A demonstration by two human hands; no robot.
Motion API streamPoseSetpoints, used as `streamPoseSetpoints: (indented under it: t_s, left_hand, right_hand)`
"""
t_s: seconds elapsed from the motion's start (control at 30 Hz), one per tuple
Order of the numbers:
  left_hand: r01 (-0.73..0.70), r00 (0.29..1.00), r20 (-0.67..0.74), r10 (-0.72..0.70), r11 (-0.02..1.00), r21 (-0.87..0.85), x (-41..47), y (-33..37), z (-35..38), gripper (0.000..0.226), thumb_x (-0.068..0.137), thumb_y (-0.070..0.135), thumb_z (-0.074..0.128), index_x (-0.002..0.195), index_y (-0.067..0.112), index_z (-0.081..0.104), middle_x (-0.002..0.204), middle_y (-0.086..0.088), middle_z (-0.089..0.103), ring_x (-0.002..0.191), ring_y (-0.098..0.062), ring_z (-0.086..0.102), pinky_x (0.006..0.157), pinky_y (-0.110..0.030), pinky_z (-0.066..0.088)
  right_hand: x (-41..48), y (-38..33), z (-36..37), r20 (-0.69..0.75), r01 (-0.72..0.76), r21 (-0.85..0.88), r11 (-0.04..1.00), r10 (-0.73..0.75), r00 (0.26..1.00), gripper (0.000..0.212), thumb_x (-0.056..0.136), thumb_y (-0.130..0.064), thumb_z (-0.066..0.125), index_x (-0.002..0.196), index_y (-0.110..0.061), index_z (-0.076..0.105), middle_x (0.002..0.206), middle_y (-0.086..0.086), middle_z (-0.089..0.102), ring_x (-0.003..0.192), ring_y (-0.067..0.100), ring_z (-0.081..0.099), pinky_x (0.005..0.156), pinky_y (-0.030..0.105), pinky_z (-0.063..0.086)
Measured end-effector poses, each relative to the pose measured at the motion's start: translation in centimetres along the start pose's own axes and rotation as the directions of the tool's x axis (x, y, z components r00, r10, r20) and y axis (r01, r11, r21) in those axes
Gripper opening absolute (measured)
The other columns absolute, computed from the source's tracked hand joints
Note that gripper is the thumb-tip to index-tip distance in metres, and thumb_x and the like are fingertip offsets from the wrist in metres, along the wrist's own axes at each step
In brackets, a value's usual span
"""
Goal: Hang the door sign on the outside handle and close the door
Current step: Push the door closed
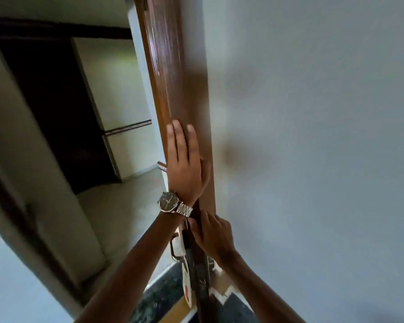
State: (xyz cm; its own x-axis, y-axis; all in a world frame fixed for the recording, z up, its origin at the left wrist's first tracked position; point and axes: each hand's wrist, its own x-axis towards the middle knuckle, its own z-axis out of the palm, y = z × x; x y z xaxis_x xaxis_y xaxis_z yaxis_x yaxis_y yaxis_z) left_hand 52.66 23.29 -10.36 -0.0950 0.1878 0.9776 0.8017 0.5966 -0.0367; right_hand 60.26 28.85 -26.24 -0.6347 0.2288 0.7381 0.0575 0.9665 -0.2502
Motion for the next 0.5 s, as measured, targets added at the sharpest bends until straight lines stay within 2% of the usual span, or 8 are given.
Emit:
streamPoseSetpoints:
  t_s: [0.1, 0.17, 0.27, 0.33, 0.4, 0.43, 0.5]
  left_hand:
    - [0.038, 0.999, -0.024, -0.036, 0.992, 0.118, -0.7, -4.5, -3.0, 0.081, 0.087, 0.022, 0.055, 0.154, -0.004, 0.018, 0.156, -0.035, 0.024, 0.152, -0.044, 0.011, 0.129, -0.045, 0.011]
    - [0.103, 0.994, -0.040, -0.097, 0.974, 0.202, -1.3, -7.4, -4.6, 0.078, 0.090, 0.028, 0.053, 0.152, -0.007, 0.021, 0.157, -0.035, 0.023, 0.151, -0.047, 0.016, 0.129, -0.046, 0.014]
    - [0.217, 0.976, -0.070, -0.205, 0.913, 0.345, -2.0, -11.0, -5.8, 0.076, 0.093, 0.030, 0.045, 0.152, -0.009, 0.017, 0.158, -0.035, 0.019, 0.152, -0.045, 0.014, 0.129, -0.048, 0.012]
    - [0.227, 0.974, -0.094, -0.207, 0.877, 0.423, -2.2, -13.6, -6.3, 0.073, 0.094, 0.031, 0.043, 0.151, -0.008, 0.020, 0.158, -0.034, 0.021, 0.152, -0.043, 0.014, 0.130, -0.045, 0.007]
    - [0.224, 0.975, -0.112, -0.193, 0.845, 0.485, -2.7, -16.8, -6.6, 0.070, 0.095, 0.033, 0.044, 0.151, -0.005, 0.025, 0.159, -0.028, 0.026, 0.153, -0.038, 0.014, 0.130, -0.041, 0.003]
    - [0.214, 0.977, -0.110, -0.184, 0.824, 0.525, -3.0, -18.9, -6.9, 0.070, 0.096, 0.034, 0.044, 0.152, -0.003, 0.025, 0.159, -0.025, 0.027, 0.154, -0.035, 0.012, 0.130, -0.039, 0.000]
    - [0.143, 0.990, -0.075, -0.122, 0.817, 0.559, -3.4, -22.4, -7.5, 0.070, 0.097, 0.036, 0.042, 0.154, 0.000, 0.021, 0.160, -0.020, 0.025, 0.155, -0.029, 0.009, 0.130, -0.037, -0.004]
  right_hand:
    - [1.3, -3.2, 2.6, -0.015, 0.226, 0.061, 0.972, -0.226, 0.974, 0.042, 0.101, -0.052, 0.038, 0.080, -0.019, 0.054, 0.070, -0.002, 0.066, 0.058, 0.019, 0.064, 0.044, 0.031, 0.050]
    - [2.3, -5.2, 4.8, -0.011, 0.396, 0.096, 0.913, -0.397, 0.918, 0.043, 0.100, -0.051, 0.042, 0.083, -0.016, 0.059, 0.072, 0.000, 0.066, 0.058, 0.019, 0.063, 0.042, 0.031, 0.050]
    - [4.2, -8.3, 8.7, -0.007, 0.582, 0.179, 0.794, -0.590, 0.807, 0.046, 0.099, -0.052, 0.047, 0.104, -0.012, 0.068, 0.088, 0.005, 0.071, 0.068, 0.022, 0.067, 0.051, 0.036, 0.055]
    - [5.8, -10.8, 11.4, -0.031, 0.654, 0.282, 0.702, -0.675, 0.737, 0.045, 0.100, -0.051, 0.048, 0.110, -0.011, 0.067, 0.103, 0.011, 0.073, 0.076, 0.026, 0.070, 0.058, 0.036, 0.058]
    - [6.6, -13.0, 14.5, -0.028, 0.700, 0.313, 0.642, -0.731, 0.682, 0.044, 0.099, -0.050, 0.049, 0.112, -0.012, 0.067, 0.115, 0.015, 0.071, 0.080, 0.028, 0.071, 0.060, 0.035, 0.060]
    - [6.6, -14.1, 16.3, 0.009, 0.706, 0.280, 0.650, -0.738, 0.675, 0.046, 0.098, -0.053, 0.049, 0.110, -0.014, 0.069, 0.118, 0.014, 0.070, 0.081, 0.028, 0.071, 0.061, 0.035, 0.060]
    - [6.0, -14.9, 18.8, 0.122, 0.610, 0.188, 0.769, -0.635, 0.763, 0.053, 0.093, -0.062, 0.048, 0.101, -0.015, 0.070, 0.109, 0.010, 0.073, 0.077, 0.025, 0.070, 0.058, 0.034, 0.060]
